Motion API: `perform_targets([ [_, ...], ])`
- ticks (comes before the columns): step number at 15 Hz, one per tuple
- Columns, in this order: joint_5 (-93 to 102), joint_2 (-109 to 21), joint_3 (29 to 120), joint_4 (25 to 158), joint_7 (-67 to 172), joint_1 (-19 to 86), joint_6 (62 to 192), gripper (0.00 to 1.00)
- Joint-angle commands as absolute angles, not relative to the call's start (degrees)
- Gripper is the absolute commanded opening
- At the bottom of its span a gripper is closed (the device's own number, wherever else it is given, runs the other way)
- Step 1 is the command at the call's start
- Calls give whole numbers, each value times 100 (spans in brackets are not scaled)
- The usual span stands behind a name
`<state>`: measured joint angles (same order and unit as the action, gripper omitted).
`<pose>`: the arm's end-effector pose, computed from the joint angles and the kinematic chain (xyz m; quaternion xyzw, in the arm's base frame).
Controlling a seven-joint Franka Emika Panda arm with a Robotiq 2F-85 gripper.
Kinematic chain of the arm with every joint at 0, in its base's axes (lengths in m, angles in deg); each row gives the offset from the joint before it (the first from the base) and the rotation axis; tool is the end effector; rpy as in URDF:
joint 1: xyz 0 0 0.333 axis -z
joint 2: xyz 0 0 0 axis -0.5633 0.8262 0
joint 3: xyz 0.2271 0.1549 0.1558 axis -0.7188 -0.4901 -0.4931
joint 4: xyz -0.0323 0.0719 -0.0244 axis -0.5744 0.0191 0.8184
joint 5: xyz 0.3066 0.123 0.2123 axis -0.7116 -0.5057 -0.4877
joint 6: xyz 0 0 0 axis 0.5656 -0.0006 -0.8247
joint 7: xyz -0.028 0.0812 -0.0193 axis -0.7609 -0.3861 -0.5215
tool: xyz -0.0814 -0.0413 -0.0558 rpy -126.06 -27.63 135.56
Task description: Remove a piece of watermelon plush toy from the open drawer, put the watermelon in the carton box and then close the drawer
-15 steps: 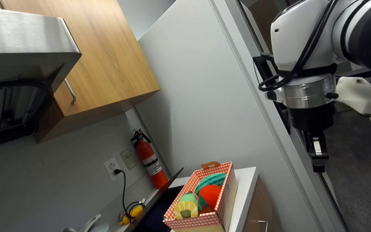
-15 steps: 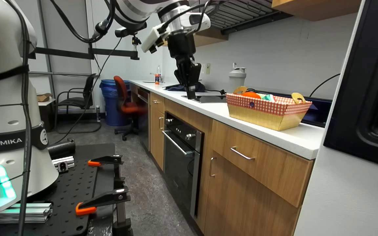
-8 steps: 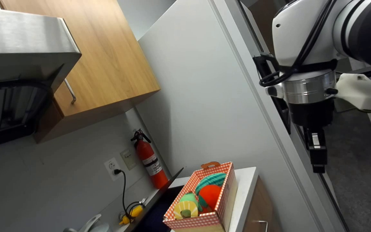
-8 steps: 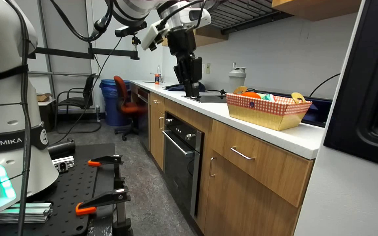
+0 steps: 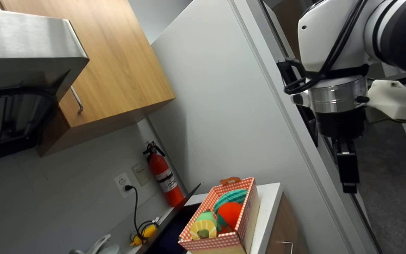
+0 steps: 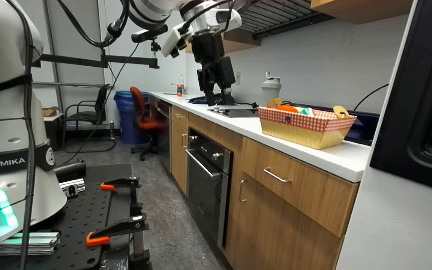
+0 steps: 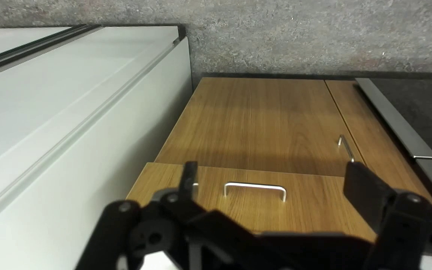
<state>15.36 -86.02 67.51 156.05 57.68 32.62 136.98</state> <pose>0.3889 0.0309 0.3763 0.9885 0.0424 0.1227 0.0777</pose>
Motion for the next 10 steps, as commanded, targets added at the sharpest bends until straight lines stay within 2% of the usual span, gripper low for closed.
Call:
perform_targets([
  [1, 1414, -8842, 6629, 15638, 5685, 3389, 13472, 100],
  [10, 1440, -8656, 6632, 15603, 5697, 3466, 13696, 100],
])
